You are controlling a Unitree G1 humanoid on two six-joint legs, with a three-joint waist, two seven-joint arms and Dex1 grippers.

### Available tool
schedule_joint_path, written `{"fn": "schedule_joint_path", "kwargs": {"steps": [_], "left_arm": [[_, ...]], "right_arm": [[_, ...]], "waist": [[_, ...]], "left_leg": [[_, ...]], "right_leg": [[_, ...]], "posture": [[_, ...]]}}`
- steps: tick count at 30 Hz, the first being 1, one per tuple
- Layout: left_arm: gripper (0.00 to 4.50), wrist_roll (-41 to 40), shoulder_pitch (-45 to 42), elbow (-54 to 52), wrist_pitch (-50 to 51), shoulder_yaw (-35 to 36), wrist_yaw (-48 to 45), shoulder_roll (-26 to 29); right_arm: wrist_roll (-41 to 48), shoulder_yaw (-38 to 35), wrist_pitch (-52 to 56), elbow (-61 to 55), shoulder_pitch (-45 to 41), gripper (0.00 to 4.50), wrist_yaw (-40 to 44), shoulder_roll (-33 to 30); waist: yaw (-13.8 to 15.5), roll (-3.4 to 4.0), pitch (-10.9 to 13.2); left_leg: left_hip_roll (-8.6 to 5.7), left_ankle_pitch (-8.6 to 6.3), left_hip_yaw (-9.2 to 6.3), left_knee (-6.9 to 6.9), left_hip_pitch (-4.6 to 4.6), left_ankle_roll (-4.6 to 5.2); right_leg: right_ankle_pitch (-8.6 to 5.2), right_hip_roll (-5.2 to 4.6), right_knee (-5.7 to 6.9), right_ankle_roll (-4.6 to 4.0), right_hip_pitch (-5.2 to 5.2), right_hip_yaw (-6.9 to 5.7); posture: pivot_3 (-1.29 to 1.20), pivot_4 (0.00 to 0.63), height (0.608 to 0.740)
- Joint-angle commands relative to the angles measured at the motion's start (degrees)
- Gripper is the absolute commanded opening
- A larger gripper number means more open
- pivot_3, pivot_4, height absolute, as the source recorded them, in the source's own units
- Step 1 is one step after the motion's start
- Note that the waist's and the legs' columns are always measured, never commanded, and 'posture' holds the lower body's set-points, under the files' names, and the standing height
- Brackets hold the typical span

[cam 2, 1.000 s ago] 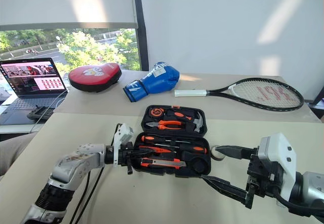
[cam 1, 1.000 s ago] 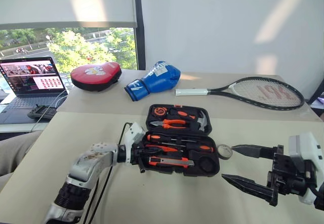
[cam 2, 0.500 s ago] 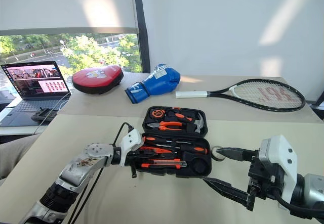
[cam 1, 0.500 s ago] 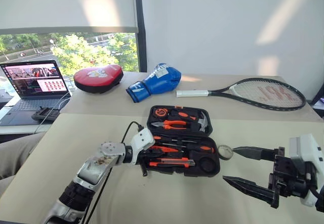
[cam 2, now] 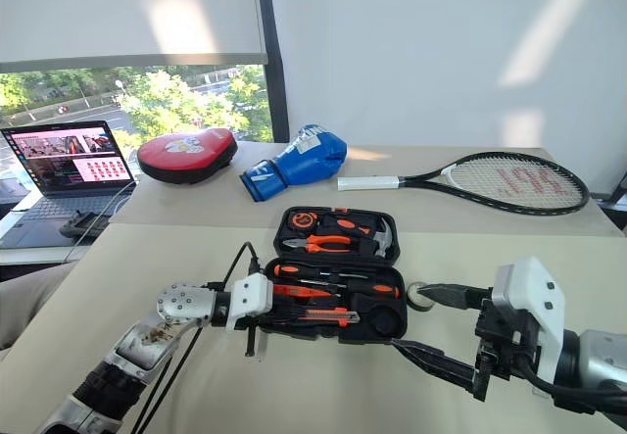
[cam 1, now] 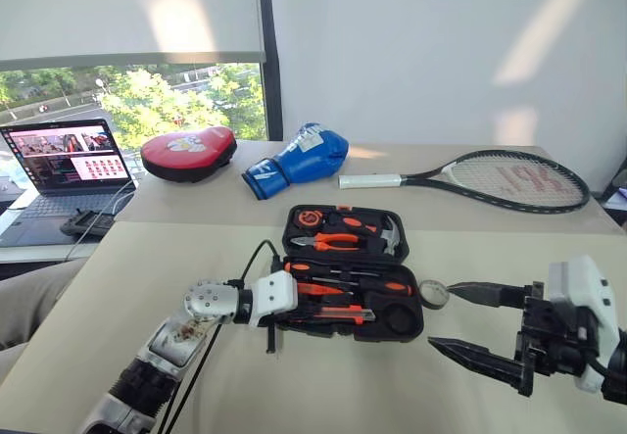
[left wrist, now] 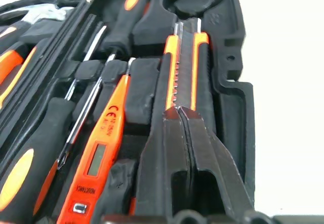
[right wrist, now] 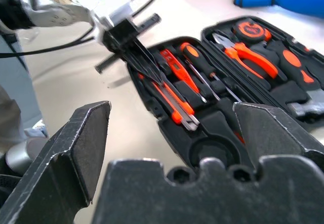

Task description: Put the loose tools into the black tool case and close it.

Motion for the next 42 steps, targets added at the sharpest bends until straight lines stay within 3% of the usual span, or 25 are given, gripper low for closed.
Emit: {"fn": "schedule_joint_path", "kwargs": {"steps": [1,5,8,9,12,22,23,26,33,38,42], "left_arm": [[1.92,-13.43,-1.92,-7.2,13.38,7.59,-5.08,4.53],[3.27,-21.73,-1.83,-14.69,22.28,11.85,-7.89,10.45],[4.42,-29.05,-0.73,-22.4,29.91,15.54,-6.53,14.39],[4.42,-30.69,-0.52,-24.12,31.44,16.45,-5.61,14.89],[4.5,-33.11,0.97,-28.21,33.4,18.69,-1.52,14.67],[4.5,-38.69,7.09,-36.07,35.32,23.64,3.15,17.44],[4.5,-39.1,7.21,-36.45,35.5,23.8,3.66,17.5],[4.5,-40.01,7.45,-37.32,35.96,24.02,5.1,17.74],[4.5,-40.18,7.72,-37.61,35.65,22.79,7.01,17.37],[4.5,-38.89,7.75,-36.11,34.6,21.98,6.92,16.83],[4.5,-37.58,9.11,-35.72,33.36,21.99,6.34,16.97]], "right_arm": [[-6.32,5.12,0.9,3.64,-3.08,4.5,-0.68,-3.9],[-11.97,13.45,1.65,9.34,-8.06,4.5,-0.39,-7.48],[-20.91,26.33,0.72,16.99,-17.37,4.5,0.23,-9.4],[-23.46,29.47,0.15,18.82,-19.49,4.5,0.82,-9.78],[-29.38,37.58,-0.65,25.04,-28.19,3.73,1.83,-7.28],[-41.01,49.3,-6.3,37.39,-40.38,3.73,11.71,-2.88],[-41.72,50.02,-6.55,38.35,-41.27,3.22,12.23,-2.05],[-43.61,51.67,-7.27,40.6,-43.68,2.5,14.02,0.19],[-45.48,50.95,-7.84,41.4,-44.61,0.01,17.92,0.69],[-39.73,43.67,-1.84,34.21,-41.75,0.01,21.08,-3.65],[-29.47,37.87,8.43,20.67,-39.43,0.01,22.96,-5.94]], "waist": [[-0.25,-0.17,0.12],[-0.99,-0.38,0.26],[-1.22,-0.36,0.28],[-1.36,-0.39,0.3],[-1.46,-0.48,0.38],[-1.54,-0.48,0.41],[-1.56,-0.49,0.42],[-1.57,-0.49,0.42],[-1.49,-0.48,0.42],[-1.37,-0.41,0.47],[-1.59,-0.38,0.5]], "left_leg": [[0.01,0.03,-0.01,0.0,-0.05,-0.03],[0.09,0.31,0.0,-0.02,-0.27,-0.52],[-0.01,0.33,0.05,-0.12,-0.25,-0.56],[-0.04,0.32,0.08,-0.13,-0.26,-0.54],[-0.11,0.29,0.1,-0.1,-0.28,-0.48],[-0.17,0.34,0.12,-0.18,-0.24,-0.57],[-0.17,0.34,0.12,-0.18,-0.22,-0.57],[-0.17,0.36,0.11,-0.17,-0.16,-0.62],[-0.18,0.41,0.09,-0.17,-0.14,-0.7],[-0.19,0.41,0.07,-0.19,-0.15,-0.71],[-0.14,0.42,0.04,-0.29,-0.11,-0.74]], "right_leg": [[0.06,0.06,0.0,0.09,-0.04,-0.01],[0.13,0.48,0.03,0.22,-0.31,-0.04],[0.1,0.57,-0.01,0.26,-0.3,-0.1],[0.08,0.56,-0.02,0.28,-0.31,-0.13],[0.03,0.53,-0.05,0.35,-0.3,-0.18],[0.01,0.55,-0.03,0.4,-0.28,-0.27],[0.01,0.56,-0.04,0.39,-0.26,-0.28],[0.01,0.59,-0.02,0.39,-0.2,-0.28],[0.02,0.63,0.01,0.38,-0.17,-0.34],[0.02,0.6,0.0,0.38,-0.17,-0.39],[0.02,0.59,-0.01,0.37,-0.17,-0.37]], "posture": [[0.0,0.15,0.74],[0.0,0.15,0.74],[0.0,0.15,0.74],[0.0,0.15,0.74],[0.0,0.15,0.74],[0.0,0.15,0.74],[0.0,0.15,0.74],[0.0,0.15,0.74],[0.0,0.15,0.74],[0.0,0.15,0.74],[0.0,0.15,0.74]]}}
